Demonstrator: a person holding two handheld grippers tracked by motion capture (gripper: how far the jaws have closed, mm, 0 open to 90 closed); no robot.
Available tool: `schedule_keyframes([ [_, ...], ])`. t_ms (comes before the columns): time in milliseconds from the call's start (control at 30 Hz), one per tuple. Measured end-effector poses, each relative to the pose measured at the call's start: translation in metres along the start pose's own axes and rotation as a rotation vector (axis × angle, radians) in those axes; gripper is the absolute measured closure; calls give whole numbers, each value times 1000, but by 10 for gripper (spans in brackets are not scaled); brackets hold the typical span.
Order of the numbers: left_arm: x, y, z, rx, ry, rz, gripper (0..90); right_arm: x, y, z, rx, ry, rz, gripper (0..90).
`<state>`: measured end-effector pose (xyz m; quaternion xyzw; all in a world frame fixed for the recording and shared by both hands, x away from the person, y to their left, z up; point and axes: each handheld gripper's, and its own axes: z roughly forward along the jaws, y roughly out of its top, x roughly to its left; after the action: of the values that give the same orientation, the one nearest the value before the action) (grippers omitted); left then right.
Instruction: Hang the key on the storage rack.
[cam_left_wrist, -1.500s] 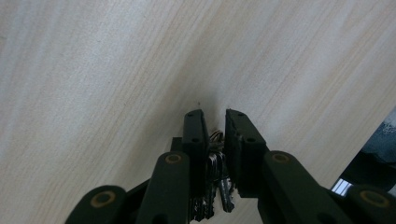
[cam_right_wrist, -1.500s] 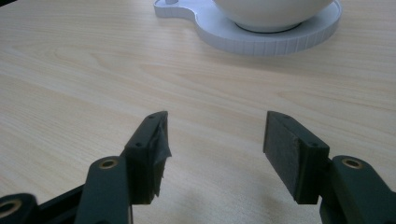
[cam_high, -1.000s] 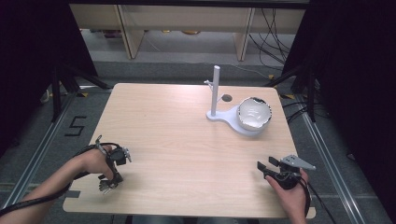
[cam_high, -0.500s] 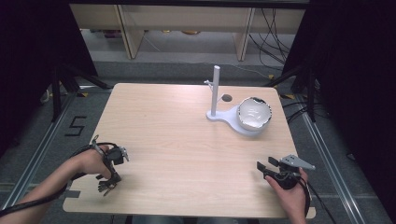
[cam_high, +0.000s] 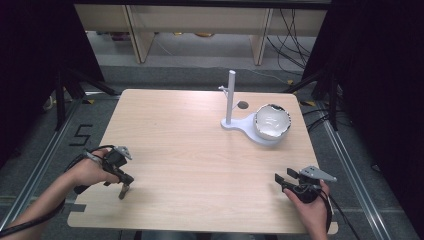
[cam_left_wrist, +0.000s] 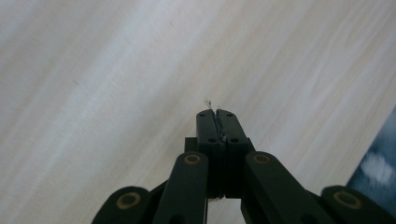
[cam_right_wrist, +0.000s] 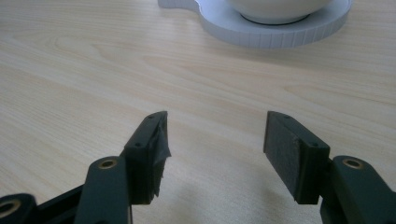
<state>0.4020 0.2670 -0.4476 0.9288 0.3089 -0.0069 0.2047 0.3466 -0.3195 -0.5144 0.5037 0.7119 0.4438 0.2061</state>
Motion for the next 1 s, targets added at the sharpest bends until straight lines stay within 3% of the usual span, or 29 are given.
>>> schedule_keyframes([
  [33,0,0,0,0,0,0,891,0,0,0,0,0,0,411],
  [67,1,2,-3,-87,17,-44,891,1,0,-1,4,18,21,411],
  [100,1,2,-3,-87,17,-44,891,1,0,-1,5,17,20,411],
  [200,1,7,-10,-265,55,-143,891,1,1,-1,17,10,13,411],
  [233,1,7,-10,-265,55,-143,891,1,1,-1,17,10,13,411],
  [267,1,9,-13,-310,74,-133,891,1,1,-1,16,9,10,411],
  [333,-4,16,-17,-428,105,-168,891,1,1,-2,25,4,4,411],
  [367,-4,16,-17,-428,105,-168,891,1,1,-2,25,4,4,411],
  [400,-8,21,-18,-507,134,-175,891,1,1,-2,24,5,4,411],
  [433,-8,21,-18,-507,134,-175,891,1,1,-2,24,5,4,411],
  [467,-11,24,-18,-557,142,-186,891,1,1,-2,24,5,2,411],
  [500,-12,26,-18,-583,149,-191,891,-1,1,-1,11,4,-34,411],
  [567,-17,33,-18,-660,167,-207,891,-1,1,-1,9,6,-34,411],
  [767,-22,45,-15,-765,190,-226,891,-1,1,-1,11,8,-32,411],
  [967,-24,55,-13,-824,202,-226,891,-2,1,-1,0,7,-40,412],
  [1000,-24,59,-11,-852,211,-230,891,1,0,-3,14,9,5,414],
])
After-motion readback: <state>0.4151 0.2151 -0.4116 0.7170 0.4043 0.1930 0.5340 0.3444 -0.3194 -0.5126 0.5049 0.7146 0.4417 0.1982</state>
